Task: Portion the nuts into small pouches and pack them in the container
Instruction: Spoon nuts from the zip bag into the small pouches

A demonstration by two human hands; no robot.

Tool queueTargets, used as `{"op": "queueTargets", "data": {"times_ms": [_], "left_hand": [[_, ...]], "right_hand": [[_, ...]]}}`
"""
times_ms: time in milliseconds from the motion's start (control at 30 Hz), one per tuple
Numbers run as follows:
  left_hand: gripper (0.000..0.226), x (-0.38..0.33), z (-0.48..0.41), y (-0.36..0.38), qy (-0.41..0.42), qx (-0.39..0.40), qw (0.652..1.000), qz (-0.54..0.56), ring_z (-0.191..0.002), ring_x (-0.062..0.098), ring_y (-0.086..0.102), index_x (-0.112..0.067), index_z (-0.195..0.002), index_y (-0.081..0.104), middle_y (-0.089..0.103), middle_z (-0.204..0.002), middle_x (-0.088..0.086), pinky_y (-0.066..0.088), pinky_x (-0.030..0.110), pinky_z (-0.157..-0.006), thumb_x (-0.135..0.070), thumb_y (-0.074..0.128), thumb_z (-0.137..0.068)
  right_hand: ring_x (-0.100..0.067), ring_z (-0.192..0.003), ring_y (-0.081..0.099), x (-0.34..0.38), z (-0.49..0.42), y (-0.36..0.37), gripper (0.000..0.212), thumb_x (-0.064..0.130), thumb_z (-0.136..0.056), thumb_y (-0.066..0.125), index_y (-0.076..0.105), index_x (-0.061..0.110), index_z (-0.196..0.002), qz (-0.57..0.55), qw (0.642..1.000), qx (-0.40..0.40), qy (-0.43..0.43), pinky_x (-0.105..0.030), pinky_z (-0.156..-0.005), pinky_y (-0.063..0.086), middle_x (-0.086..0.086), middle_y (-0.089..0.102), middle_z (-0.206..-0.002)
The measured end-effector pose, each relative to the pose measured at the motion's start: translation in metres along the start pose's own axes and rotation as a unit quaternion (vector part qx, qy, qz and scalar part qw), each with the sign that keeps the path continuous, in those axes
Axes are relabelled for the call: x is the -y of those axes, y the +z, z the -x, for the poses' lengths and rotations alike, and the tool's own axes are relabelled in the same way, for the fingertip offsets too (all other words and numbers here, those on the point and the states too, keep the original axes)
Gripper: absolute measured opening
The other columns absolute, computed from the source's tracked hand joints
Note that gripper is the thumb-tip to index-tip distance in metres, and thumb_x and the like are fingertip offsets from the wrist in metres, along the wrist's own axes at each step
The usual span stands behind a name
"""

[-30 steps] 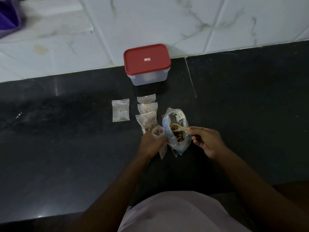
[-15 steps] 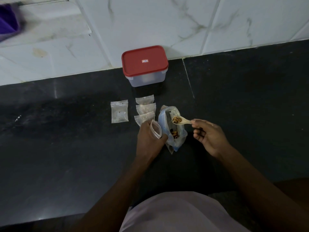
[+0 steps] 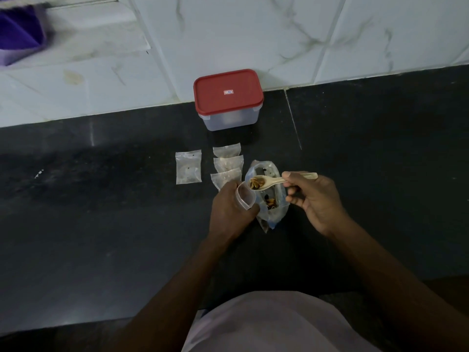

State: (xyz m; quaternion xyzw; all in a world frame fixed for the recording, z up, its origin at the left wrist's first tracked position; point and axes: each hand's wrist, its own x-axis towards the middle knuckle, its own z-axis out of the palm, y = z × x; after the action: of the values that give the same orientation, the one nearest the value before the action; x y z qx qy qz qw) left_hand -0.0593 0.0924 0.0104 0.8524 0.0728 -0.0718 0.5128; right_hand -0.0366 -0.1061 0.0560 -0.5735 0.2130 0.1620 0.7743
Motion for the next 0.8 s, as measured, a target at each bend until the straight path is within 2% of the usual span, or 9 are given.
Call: {"op": "queueTargets", "data": {"times_ms": [133, 233, 333, 400, 500, 600, 667, 800], "left_hand": [[0.036, 0.001, 0.002, -0.001, 0.034, 0.008, 0.999, 0.017, -0.095, -0.003, 0.067, -0.026, -0.106, 0.064, 0.069, -0.101, -0.014, 0.054, 0.014, -0.079, -0.016, 0.084, -0.078], [0.026, 0.000, 0.003, -0.002, 0.045, 0.007, 0.998, 0.036, -0.084, 0.002, 0.069, -0.021, -0.097, 0.064, 0.071, -0.090, -0.008, 0.055, 0.018, -0.071, -0.014, 0.082, -0.080], [0.024, -0.001, 0.003, -0.003, 0.056, 0.020, 0.997, 0.054, -0.085, 0.005, 0.069, -0.020, -0.099, 0.063, 0.070, -0.091, -0.006, 0.057, 0.021, -0.072, -0.014, 0.080, -0.083], [0.024, -0.001, 0.003, -0.003, 0.066, 0.029, 0.995, 0.063, -0.088, 0.008, 0.069, -0.019, -0.100, 0.062, 0.070, -0.093, -0.005, 0.058, 0.024, -0.074, -0.014, 0.079, -0.084], [0.023, -0.002, 0.003, -0.004, 0.097, 0.023, 0.992, 0.071, -0.082, 0.013, 0.067, -0.014, -0.096, 0.061, 0.067, -0.088, -0.005, 0.055, 0.023, -0.070, -0.016, 0.081, -0.085], [0.026, -0.003, 0.002, -0.005, 0.121, 0.009, 0.989, 0.080, -0.078, 0.011, 0.064, -0.010, -0.092, 0.061, 0.065, -0.085, -0.007, 0.050, 0.019, -0.068, -0.011, 0.084, -0.081], [0.026, -0.001, 0.002, -0.006, 0.124, 0.008, 0.989, 0.079, -0.078, 0.011, 0.064, -0.010, -0.093, 0.061, 0.065, -0.086, -0.006, 0.050, 0.019, -0.068, -0.006, 0.083, -0.080], [0.025, 0.002, 0.003, -0.005, 0.114, 0.016, 0.989, 0.089, -0.079, 0.016, 0.066, -0.012, -0.094, 0.059, 0.066, -0.085, -0.002, 0.054, 0.025, -0.068, -0.005, 0.080, -0.083]], "right_hand": [[-0.016, -0.074, 0.066, -0.005, 0.006, 0.012, 0.016, 0.019, -0.085, 0.079, 0.077, 0.007, -0.095, 0.104, 0.993, 0.012, -0.051, -0.031, -0.067, 0.057, -0.002, 0.072, -0.076], [-0.007, -0.070, 0.070, -0.008, 0.011, 0.017, 0.010, 0.023, -0.084, 0.081, 0.078, 0.017, -0.092, 0.209, 0.971, 0.008, -0.119, -0.026, -0.064, 0.056, 0.003, 0.076, -0.077], [-0.003, -0.078, 0.072, -0.010, 0.015, 0.019, 0.010, 0.023, -0.085, 0.081, 0.080, 0.023, -0.095, 0.269, 0.942, 0.025, -0.200, -0.025, -0.071, 0.058, 0.010, 0.078, -0.085], [-0.004, -0.086, 0.073, -0.011, 0.016, 0.017, 0.017, 0.024, -0.085, 0.081, 0.080, 0.021, -0.102, 0.321, 0.910, 0.052, -0.259, -0.027, -0.076, 0.060, 0.011, 0.077, -0.090], [-0.008, -0.085, 0.068, -0.013, 0.017, 0.012, 0.025, 0.025, -0.085, 0.081, 0.079, 0.026, -0.109, 0.415, 0.845, 0.110, -0.319, -0.025, -0.071, 0.057, 0.013, 0.071, -0.092], [-0.008, -0.091, 0.064, -0.014, 0.018, 0.008, 0.030, 0.021, -0.085, 0.080, 0.075, 0.032, -0.113, 0.437, 0.815, 0.151, -0.350, -0.022, -0.075, 0.054, 0.014, 0.068, -0.098], [-0.009, -0.092, 0.065, -0.016, 0.021, 0.007, 0.029, 0.020, -0.085, 0.080, 0.075, 0.029, -0.113, 0.415, 0.817, 0.146, -0.373, -0.023, -0.077, 0.054, 0.013, 0.068, -0.100], [-0.014, -0.093, 0.071, -0.021, 0.023, 0.008, 0.024, 0.009, -0.086, 0.079, 0.078, 0.015, -0.110, 0.341, 0.856, 0.097, -0.375, -0.035, -0.076, 0.060, 0.006, 0.072, -0.102]]}}
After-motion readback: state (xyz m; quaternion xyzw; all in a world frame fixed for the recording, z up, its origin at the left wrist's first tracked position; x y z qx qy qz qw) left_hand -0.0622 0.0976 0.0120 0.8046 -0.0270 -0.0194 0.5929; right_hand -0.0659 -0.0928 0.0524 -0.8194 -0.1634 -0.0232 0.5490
